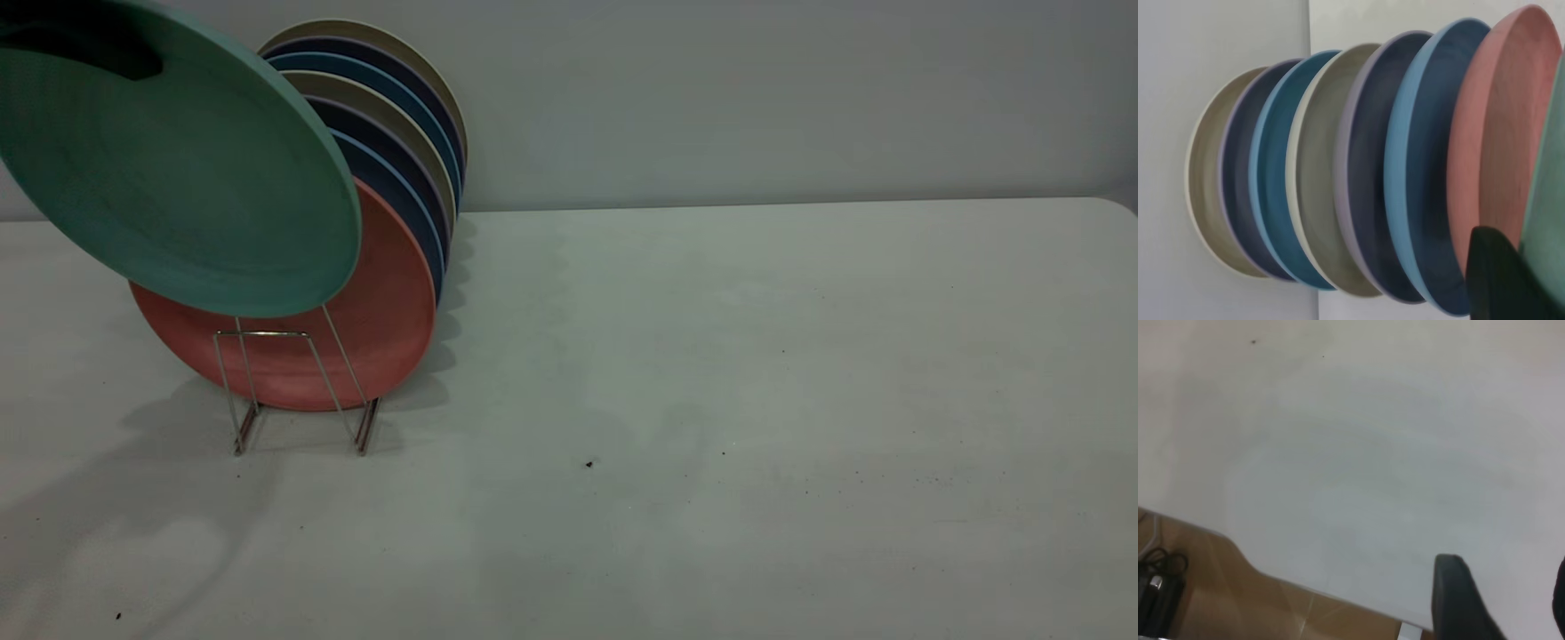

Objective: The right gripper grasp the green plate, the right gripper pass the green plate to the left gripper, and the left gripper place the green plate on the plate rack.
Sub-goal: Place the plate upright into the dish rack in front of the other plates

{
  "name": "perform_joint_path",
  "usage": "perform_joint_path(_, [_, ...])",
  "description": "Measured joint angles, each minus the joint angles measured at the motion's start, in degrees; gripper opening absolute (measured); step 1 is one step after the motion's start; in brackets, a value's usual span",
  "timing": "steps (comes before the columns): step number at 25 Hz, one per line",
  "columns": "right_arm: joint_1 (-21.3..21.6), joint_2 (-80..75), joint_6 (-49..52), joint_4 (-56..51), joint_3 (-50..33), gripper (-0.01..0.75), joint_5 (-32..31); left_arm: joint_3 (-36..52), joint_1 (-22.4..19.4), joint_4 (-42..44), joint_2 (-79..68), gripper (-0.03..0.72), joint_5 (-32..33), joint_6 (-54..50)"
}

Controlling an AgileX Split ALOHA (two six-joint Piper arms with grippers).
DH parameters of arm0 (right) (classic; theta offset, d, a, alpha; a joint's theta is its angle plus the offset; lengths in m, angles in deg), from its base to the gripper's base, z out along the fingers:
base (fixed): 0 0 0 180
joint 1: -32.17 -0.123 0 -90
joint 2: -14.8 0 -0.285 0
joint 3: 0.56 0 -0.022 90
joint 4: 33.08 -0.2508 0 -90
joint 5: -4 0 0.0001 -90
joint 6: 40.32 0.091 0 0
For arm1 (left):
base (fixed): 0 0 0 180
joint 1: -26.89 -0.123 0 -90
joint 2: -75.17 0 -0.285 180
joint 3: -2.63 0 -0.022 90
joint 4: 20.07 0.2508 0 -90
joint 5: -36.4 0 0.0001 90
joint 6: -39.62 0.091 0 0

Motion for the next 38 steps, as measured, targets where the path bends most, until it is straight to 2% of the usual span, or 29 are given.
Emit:
perform_joint_path(19, [0.0, 0.0, 0.7, 0.1, -0.1, 0.363, 0.0, 0.0, 0.0, -2.6, -4.8, 0.124, 0.2, -0.3])
perform_joint_path(23, [0.0, 0.0, 0.8, 0.1, -0.1, 0.363, 0.0, 0.0, 0.0, -2.6, -4.9, 0.198, 0.2, -2.7])
perform_joint_path(27, [0.0, 0.0, 0.8, 0.1, -0.1, 0.363, -0.1, 0.0, 0.0, -2.6, -4.9, 0.320, 0.2, -6.0])
perform_joint_path(30, [0.0, 0.0, 0.8, 0.1, -0.1, 0.363, -0.2, 0.0, 0.0, -2.6, -4.9, 0.384, 0.2, -7.1])
perform_joint_path(33, [0.0, 0.0, 0.8, 0.1, -0.1, 0.363, -0.2, 0.0, 0.0, -2.6, -4.9, 0.412, 0.2, -7.3])
perform_joint_path(38, [0.0, 0.0, 0.8, 0.1, -0.1, 0.363, -0.2, 0.0, 0.0, -2.6, -4.9, 0.418, 0.2, -7.4])
